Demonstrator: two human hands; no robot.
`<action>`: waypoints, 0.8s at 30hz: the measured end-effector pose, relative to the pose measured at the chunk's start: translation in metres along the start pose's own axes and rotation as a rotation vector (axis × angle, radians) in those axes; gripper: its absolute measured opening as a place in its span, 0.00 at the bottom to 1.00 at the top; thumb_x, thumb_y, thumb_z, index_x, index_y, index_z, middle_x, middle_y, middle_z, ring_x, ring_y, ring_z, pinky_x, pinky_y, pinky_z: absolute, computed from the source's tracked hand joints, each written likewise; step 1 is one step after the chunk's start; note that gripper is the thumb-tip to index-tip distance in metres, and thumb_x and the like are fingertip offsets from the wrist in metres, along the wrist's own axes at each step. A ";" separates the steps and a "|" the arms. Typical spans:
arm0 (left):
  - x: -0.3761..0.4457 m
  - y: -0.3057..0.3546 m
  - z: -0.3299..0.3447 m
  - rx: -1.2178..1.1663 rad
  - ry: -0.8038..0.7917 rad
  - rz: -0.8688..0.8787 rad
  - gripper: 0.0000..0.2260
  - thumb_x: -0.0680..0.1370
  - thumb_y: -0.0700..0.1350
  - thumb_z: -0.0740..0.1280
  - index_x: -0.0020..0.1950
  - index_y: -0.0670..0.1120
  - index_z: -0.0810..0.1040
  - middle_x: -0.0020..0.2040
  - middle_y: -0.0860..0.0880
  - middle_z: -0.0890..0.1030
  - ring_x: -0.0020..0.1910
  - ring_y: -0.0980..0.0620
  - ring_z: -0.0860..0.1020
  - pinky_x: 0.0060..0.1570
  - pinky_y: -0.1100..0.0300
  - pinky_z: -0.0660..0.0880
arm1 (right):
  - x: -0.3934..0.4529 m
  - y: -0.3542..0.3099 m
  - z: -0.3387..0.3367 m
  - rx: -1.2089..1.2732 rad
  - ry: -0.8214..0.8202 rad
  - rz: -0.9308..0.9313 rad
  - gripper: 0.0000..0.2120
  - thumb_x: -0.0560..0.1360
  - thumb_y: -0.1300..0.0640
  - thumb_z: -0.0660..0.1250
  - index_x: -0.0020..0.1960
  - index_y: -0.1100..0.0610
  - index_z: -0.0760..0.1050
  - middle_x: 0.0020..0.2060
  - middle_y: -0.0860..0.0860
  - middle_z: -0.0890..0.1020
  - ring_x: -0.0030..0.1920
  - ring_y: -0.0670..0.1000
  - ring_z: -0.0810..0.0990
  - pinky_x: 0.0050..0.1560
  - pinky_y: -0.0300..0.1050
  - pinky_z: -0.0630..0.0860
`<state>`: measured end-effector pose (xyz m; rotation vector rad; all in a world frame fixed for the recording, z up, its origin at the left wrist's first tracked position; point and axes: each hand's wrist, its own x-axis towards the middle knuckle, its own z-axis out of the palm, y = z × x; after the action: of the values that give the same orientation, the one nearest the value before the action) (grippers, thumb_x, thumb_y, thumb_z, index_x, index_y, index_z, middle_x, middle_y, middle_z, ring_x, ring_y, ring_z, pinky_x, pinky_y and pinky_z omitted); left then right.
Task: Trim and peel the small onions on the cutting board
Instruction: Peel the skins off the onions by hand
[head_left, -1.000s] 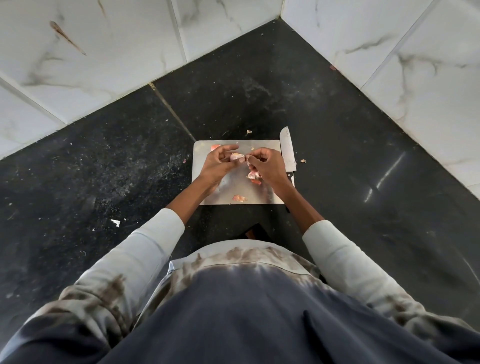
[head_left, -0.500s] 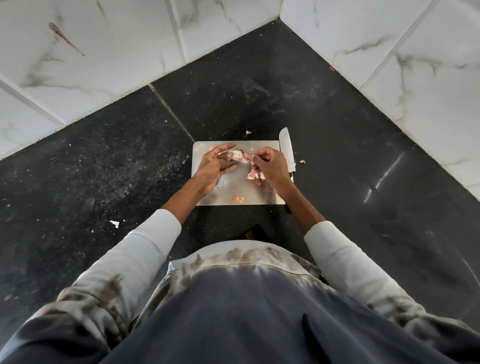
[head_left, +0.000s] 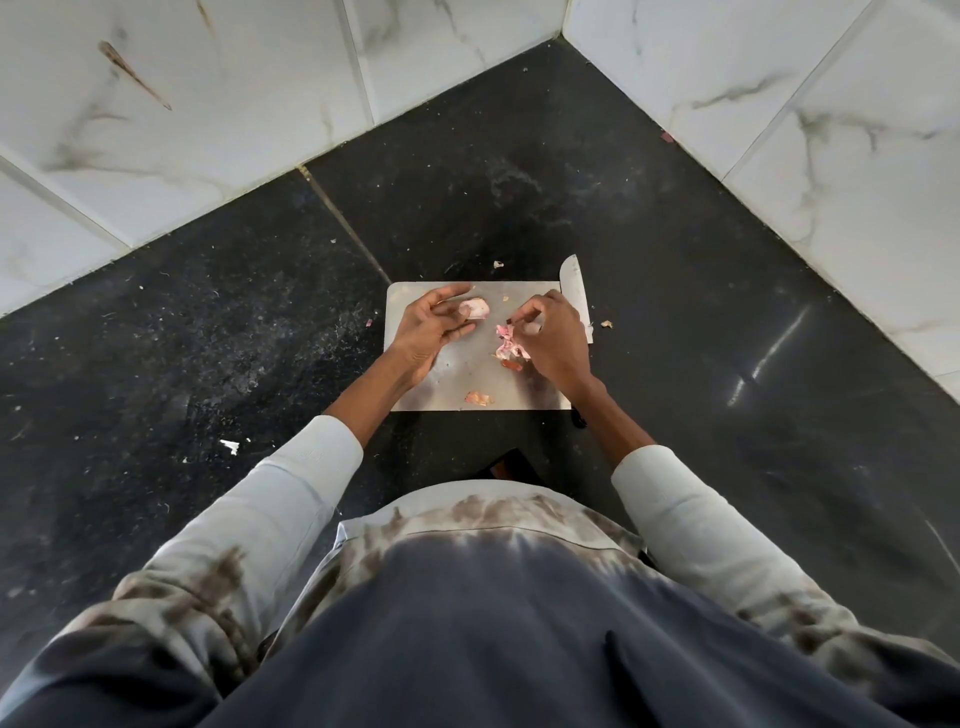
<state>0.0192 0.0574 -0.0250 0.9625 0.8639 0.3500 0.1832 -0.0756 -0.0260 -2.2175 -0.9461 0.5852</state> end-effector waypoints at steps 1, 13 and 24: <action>0.000 -0.001 0.000 0.041 0.002 0.017 0.20 0.80 0.31 0.70 0.72 0.42 0.78 0.69 0.39 0.81 0.69 0.42 0.81 0.71 0.44 0.77 | 0.001 0.000 0.000 -0.022 0.001 -0.002 0.03 0.77 0.58 0.77 0.51 0.53 0.87 0.51 0.45 0.80 0.45 0.44 0.80 0.38 0.25 0.71; -0.002 -0.002 0.008 0.340 0.078 0.162 0.26 0.69 0.39 0.84 0.66 0.47 0.83 0.57 0.44 0.86 0.59 0.44 0.85 0.65 0.44 0.82 | 0.003 -0.004 0.003 -0.050 0.010 -0.020 0.08 0.82 0.61 0.69 0.51 0.53 0.86 0.51 0.47 0.86 0.45 0.44 0.81 0.51 0.39 0.81; -0.014 0.002 0.026 0.760 0.201 0.475 0.25 0.71 0.47 0.84 0.66 0.48 0.81 0.54 0.53 0.83 0.52 0.56 0.82 0.52 0.68 0.81 | 0.005 -0.015 0.002 0.155 -0.084 0.039 0.13 0.84 0.47 0.68 0.56 0.55 0.86 0.50 0.49 0.87 0.49 0.49 0.85 0.51 0.44 0.80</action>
<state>0.0302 0.0350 -0.0093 1.8762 0.9646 0.5443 0.1778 -0.0634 -0.0178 -2.0907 -0.8705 0.7491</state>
